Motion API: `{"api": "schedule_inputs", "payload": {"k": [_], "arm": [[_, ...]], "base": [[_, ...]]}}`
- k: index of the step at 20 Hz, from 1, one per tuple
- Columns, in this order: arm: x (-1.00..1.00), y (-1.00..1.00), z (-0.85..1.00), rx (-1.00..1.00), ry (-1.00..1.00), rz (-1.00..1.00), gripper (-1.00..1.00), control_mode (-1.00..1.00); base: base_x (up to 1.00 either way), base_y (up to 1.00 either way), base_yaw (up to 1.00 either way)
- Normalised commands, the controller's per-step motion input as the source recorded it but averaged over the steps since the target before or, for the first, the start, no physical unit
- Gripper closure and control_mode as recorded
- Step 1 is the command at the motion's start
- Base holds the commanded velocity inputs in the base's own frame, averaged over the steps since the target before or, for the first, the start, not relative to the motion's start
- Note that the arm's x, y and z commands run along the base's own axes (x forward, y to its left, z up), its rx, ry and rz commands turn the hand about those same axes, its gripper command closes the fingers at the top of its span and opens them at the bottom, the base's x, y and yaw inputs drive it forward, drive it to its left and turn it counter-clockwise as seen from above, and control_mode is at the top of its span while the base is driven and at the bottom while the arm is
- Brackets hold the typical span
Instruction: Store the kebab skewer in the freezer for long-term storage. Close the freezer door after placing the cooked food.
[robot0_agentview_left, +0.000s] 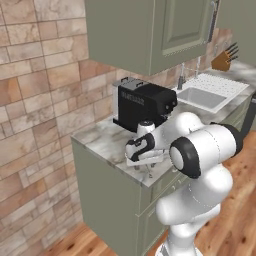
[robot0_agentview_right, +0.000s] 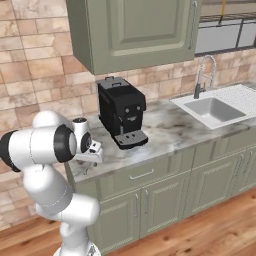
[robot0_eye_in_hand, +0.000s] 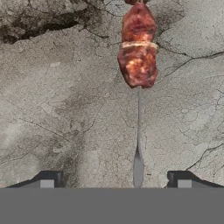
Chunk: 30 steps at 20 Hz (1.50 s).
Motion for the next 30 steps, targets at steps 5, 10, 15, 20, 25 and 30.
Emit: {"api": "schedule_inputs", "payload": {"k": [5, 10, 15, 20, 25, 30], "arm": [[0.00, 0.00, -0.34, 0.01, 0.00, 0.00, -1.00, -1.00], [0.00, 0.00, -0.37, 0.02, 0.00, 0.00, 1.00, -1.00], [0.00, 0.00, -0.20, 0.00, 0.00, 0.00, 1.00, -1.00], [0.00, 0.00, 0.00, 0.00, 0.00, 0.00, 1.00, -1.00], [0.00, 0.00, 0.00, 0.00, 0.00, 0.00, 1.00, -1.00], [0.00, -0.10, 0.05, 0.02, 0.00, -0.06, 1.00, -1.00]], "base": [[0.00, 0.00, 0.00], [0.00, 0.00, 0.00], [0.00, 0.00, 0.00], [0.00, 0.00, 0.00], [0.00, 0.00, 0.00], [0.00, 0.00, 0.00]]}}
